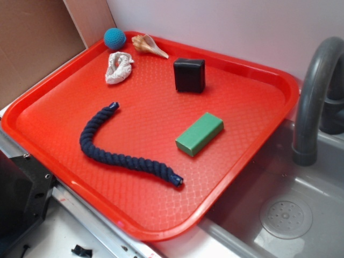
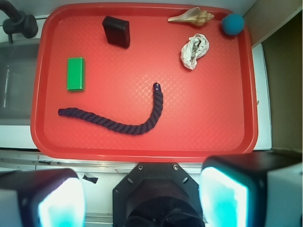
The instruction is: Grab the white paper.
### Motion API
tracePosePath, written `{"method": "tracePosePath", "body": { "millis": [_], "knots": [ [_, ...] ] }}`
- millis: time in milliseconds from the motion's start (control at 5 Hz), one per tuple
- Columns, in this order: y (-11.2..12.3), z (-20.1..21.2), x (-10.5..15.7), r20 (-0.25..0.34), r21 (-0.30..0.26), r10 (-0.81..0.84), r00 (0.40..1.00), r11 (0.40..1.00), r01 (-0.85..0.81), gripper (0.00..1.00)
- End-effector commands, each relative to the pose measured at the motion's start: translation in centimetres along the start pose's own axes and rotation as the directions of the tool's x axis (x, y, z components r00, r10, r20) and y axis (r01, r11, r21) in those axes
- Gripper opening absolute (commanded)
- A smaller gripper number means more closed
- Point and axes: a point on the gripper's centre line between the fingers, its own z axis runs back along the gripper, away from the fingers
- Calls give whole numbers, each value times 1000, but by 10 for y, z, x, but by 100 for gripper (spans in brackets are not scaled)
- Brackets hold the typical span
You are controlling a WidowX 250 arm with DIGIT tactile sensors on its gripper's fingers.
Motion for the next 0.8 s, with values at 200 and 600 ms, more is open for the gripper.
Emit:
{"method": "tracePosePath", "body": {
  "millis": [200,600],
  "knots": [
    [10,-11,12,52,-47,223,974,974,-220,100],
    [50,-55,51,237,-92,581,779,811,-577,100]
  ]
}}
